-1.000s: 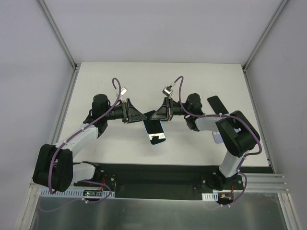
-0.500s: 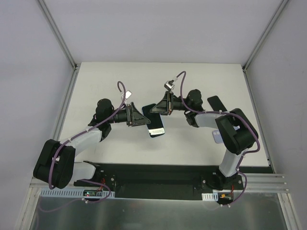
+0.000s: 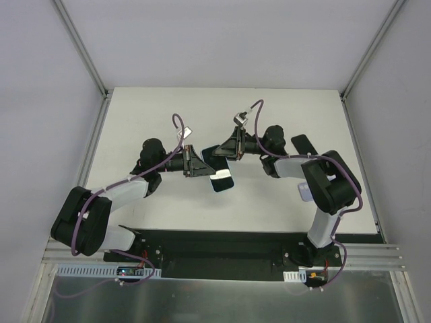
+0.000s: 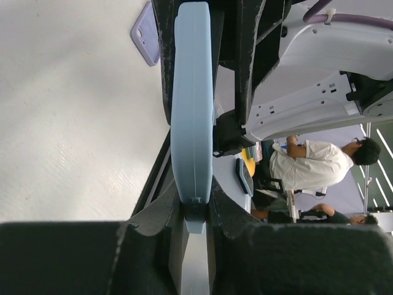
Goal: Put the phone into the phone case
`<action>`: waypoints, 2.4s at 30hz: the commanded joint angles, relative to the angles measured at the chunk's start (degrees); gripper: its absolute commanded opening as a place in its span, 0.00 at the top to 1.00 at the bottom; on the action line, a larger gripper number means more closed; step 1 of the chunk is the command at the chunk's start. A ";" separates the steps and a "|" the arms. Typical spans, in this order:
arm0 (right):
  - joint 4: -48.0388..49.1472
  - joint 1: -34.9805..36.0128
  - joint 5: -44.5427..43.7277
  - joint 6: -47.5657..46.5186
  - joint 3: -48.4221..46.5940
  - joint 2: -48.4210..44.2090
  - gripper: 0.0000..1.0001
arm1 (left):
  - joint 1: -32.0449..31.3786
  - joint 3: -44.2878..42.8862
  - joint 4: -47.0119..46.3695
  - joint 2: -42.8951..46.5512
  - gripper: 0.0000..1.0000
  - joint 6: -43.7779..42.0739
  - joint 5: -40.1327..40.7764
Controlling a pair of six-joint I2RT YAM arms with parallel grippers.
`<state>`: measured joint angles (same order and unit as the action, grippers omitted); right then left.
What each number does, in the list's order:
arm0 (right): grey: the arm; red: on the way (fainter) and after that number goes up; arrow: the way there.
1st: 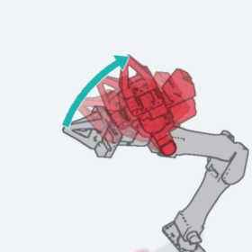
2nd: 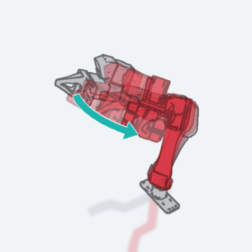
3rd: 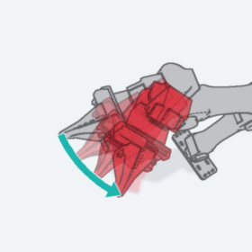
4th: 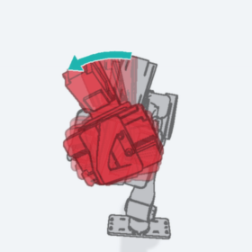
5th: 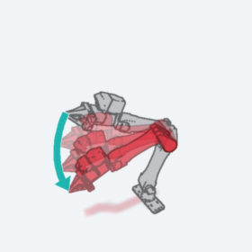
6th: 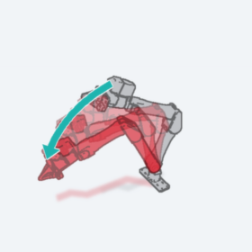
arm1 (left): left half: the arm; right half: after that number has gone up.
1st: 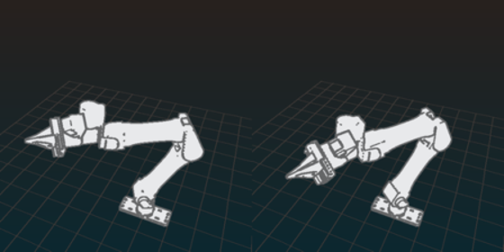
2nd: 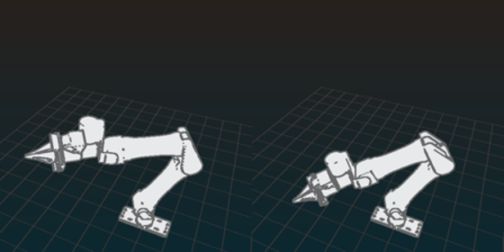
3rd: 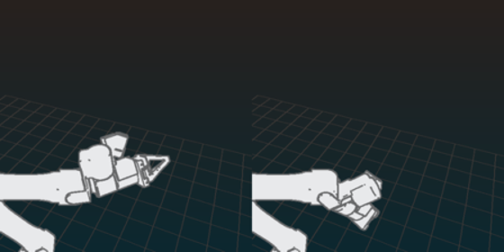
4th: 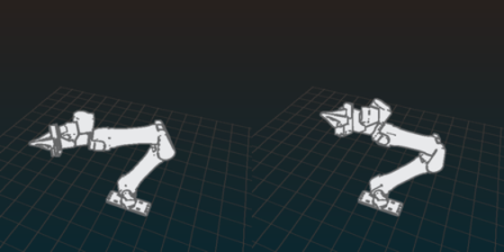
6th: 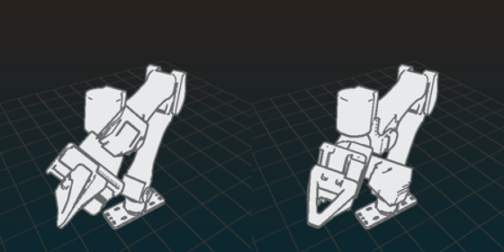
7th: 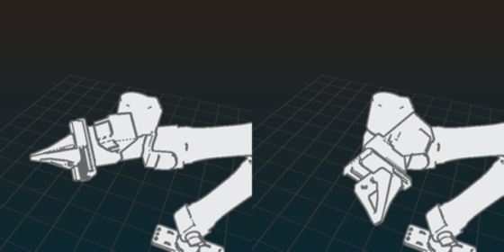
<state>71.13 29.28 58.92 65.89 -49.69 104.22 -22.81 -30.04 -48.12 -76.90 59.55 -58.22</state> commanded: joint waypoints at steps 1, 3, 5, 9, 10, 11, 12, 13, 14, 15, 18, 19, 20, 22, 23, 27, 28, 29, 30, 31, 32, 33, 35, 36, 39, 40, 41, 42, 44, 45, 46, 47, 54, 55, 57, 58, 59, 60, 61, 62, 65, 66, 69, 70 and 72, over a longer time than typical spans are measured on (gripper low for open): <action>12.81 -1.68 -1.26 -1.29 -1.55 -4.55 0.64 | -0.66 -3.35 4.61 -0.09 1.00 -5.14 -2.60; 12.71 -2.21 -0.56 -1.29 -1.64 -5.08 0.59 | -0.66 -4.49 5.75 0.00 1.00 -5.67 -3.83; 12.45 -2.64 0.15 -1.38 -1.90 -6.05 0.48 | -0.66 -6.16 7.42 0.09 1.00 -6.90 -5.41; 8.95 -5.10 -1.17 -2.95 -0.94 -7.81 0.25 | -0.66 -10.55 19.34 1.40 1.00 -13.74 -6.47; 8.33 -5.80 -1.43 -3.39 -0.85 -8.59 0.25 | -0.66 -11.87 28.25 2.36 1.00 -19.24 -5.78; 7.62 -7.12 -1.78 -4.01 -0.58 -9.03 0.25 | -0.66 -14.58 33.74 2.98 1.00 -22.17 -4.81; 4.57 -7.82 -2.57 -4.80 -0.58 -9.56 0.25 | -0.66 -15.56 37.45 3.68 1.00 -24.63 -2.63; 1.93 -8.35 -2.93 -6.28 -0.58 -11.22 0.25 | -0.66 -16.36 42.27 5.00 1.00 -28.22 -2.17; -1.66 -9.06 -3.19 -11.52 -0.67 -12.37 0.25 | -0.66 -17.93 44.75 5.62 1.00 -30.09 -1.99; -11.36 -9.15 -4.32 -15.31 -0.76 -13.86 0.25 | -0.66 -18.82 47.21 6.06 1.00 -31.85 -1.73; -46.24 -8.45 -13.41 -40.33 -3.90 -25.34 0.24 | -0.66 -21.72 55.75 6.77 1.00 -37.74 -1.20; -55.22 -7.75 -17.83 -47.97 -5.31 -27.65 0.23 | -0.66 -22.07 56.98 7.03 1.00 -39.75 -0.42; -61.32 -5.74 -21.18 -52.92 -6.37 -29.50 0.19 | -0.66 -22.25 58.74 7.29 1.00 -40.64 -0.23; -66.03 -5.46 -16.94 -57.19 -7.35 -31.71 0.17 | -0.66 -22.08 59.45 7.73 1.00 -42.57 -1.10; -65.77 -5.55 -13.68 -57.01 -7.44 -31.72 0.16 | -0.66 -21.55 59.72 7.91 1.00 -43.20 -1.63; -57.98 -3.97 -0.50 -51.48 -5.95 -29.00 0.13 | -1.01 -21.02 59.89 8.44 1.00 -45.66 -5.32; -57.17 -2.49 0.84 -50.78 -5.60 -28.38 0.11 | -1.10 -21.11 59.98 8.87 1.00 -46.71 -5.50; -56.90 -1.86 1.81 -51.03 -5.24 -28.03 0.09 | -1.19 -21.02 60.16 9.14 1.00 -47.33 -5.85; -56.81 -1.16 2.86 -51.47 -5.07 -27.76 0.09 | -1.19 -21.02 60.33 9.66 1.00 -47.94 -6.20; -56.81 -0.11 3.39 -52.60 -4.80 -27.76 0.09 | -1.19 -20.94 60.51 9.84 1.00 -48.99 -6.64; -56.81 0.34 4.01 -52.96 -4.63 -27.76 0.08 | -1.19 -20.93 60.68 9.93 1.00 -49.52 -7.52; -56.81 0.60 4.88 -53.14 -4.71 -27.24 0.08 | -1.19 -20.93 60.77 9.93 1.00 -49.79 -7.87; -56.81 1.04 5.42 -52.97 -5.32 -26.62 0.08 | -1.19 -20.93 61.21 9.49 1.00 -50.58 -8.84; -56.81 1.13 5.51 -52.88 -5.50 -26.01 0.08 | -1.19 -21.02 61.30 8.80 1.00 -50.67 -9.63; -56.81 1.48 5.51 -52.79 -6.55 -24.69 0.09 | -1.27 -21.11 61.65 7.91 1.00 -50.85 -11.82; -56.81 1.66 5.77 -52.79 -6.82 -24.25 0.10 | -1.19 -21.11 61.65 7.82 1.00 -50.85 -12.01; -56.81 1.83 5.95 -52.88 -7.00 -23.90 0.11 | -1.19 -21.11 61.74 7.91 1.00 -50.94 -12.18; -56.81 1.92 6.21 -52.97 -7.52 -23.20 0.11 | -1.27 -21.11 61.74 8.00 1.00 -51.11 -12.18; -56.81 2.27 6.47 -52.97 -7.96 -22.58 0.13 | -1.19 -21.02 61.83 8.09 1.00 -51.29 -12.27; -56.81 2.36 6.48 -52.97 -8.23 -22.49 0.14 | -1.19 -21.02 61.83 8.17 1.00 -51.37 -12.36; -56.72 2.62 6.30 -53.05 -8.32 -22.40 0.17 | -1.27 -20.94 61.92 8.09 1.00 -51.29 -12.27; -56.63 2.54 5.69 -52.97 -8.32 -22.22 0.18 | -1.27 -20.85 61.92 8.00 1.00 -51.29 -12.27; -54.61 3.59 5.77 -51.30 -9.19 -22.75 0.34 | -1.27 -21.72 63.58 6.24 1.00 -51.20 -11.31; -54.35 3.68 5.95 -50.69 -9.02 -22.66 0.42 | -1.27 -22.07 63.76 6.07 1.00 -51.29 -10.96; -52.86 4.38 5.08 -49.89 -8.41 -23.19 0.52 | -1.27 -22.34 63.94 5.63 1.00 -50.94 -9.81; -52.85 4.65 4.37 -49.98 -7.97 -23.54 0.63 | -1.19 -22.69 64.11 5.45 1.00 -50.85 -9.72; -52.94 4.91 3.23 -50.07 -7.36 -23.98 0.68 | -1.27 -22.87 64.29 5.19 1.00 -50.76 -9.38; -52.94 5.17 2.79 -50.15 -7.00 -24.24 0.73 | -1.27 -22.95 64.38 5.10 1.00 -50.59 -8.76; -52.94 5.09 2.44 -50.24 -6.74 -24.33 0.83 | -1.27 -23.04 64.46 5.18 1.00 -50.50 -8.41; -52.94 5.09 2.08 -50.24 -6.47 -24.68 0.86 | -1.27 -23.13 64.47 5.27 1.00 -50.41 -7.97; -54.16 5.18 0.34 -51.38 -5.86 -25.47 0.98 | -1.27 -23.22 65.08 4.84 1.00 -50.32 -5.60; -55.04 5.18 -0.37 -51.91 -6.12 -25.65 0.99 | -1.19 -23.22 65.17 4.66 1.00 -50.23 -5.33; -54.88 6.48 -2.22 -51.30 -6.12 -26.18 0.99 | -1.27 -23.92 66.05 3.61 1.00 -49.88 -4.89; -54.87 7.02 -2.75 -51.38 -6.38 -26.18 0.99 | -1.27 -24.27 66.13 3.34 1.00 -49.71 -4.80; -54.96 7.55 -5.29 -51.38 -6.12 -27.05 0.99 | -1.27 -24.71 66.22 2.81 1.00 -49.36 -5.50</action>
<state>13.39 33.52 55.46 14.26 -55.11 81.17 -23.33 -51.42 19.05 -72.69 9.41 -65.76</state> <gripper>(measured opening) 0.081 0.130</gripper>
